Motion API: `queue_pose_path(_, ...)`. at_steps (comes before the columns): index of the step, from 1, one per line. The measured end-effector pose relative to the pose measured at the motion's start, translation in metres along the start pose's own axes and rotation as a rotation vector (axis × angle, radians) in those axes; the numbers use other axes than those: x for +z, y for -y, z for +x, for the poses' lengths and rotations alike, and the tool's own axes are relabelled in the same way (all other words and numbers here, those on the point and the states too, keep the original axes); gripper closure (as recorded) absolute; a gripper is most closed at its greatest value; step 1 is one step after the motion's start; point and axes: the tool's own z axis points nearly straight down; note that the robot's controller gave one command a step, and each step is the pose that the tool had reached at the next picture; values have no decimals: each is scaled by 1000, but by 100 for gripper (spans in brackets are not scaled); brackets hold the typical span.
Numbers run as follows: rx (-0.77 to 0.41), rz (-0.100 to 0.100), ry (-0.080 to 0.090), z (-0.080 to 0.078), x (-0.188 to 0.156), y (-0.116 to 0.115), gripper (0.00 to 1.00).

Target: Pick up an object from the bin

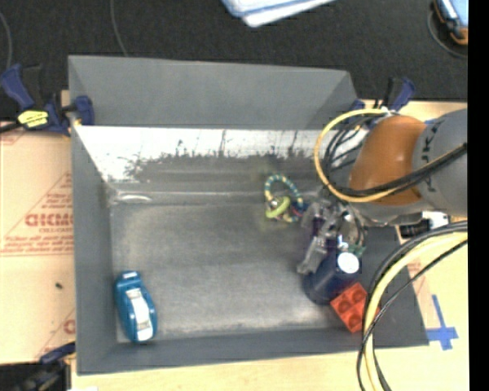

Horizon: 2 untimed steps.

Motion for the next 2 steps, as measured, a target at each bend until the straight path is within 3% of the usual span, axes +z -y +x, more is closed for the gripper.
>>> queue_pose_path(1, 30, 1, -3, -2, 0, -2, 0)
queue_pose_path(2, -144, 3, -2, -61, 3, -23, 0)
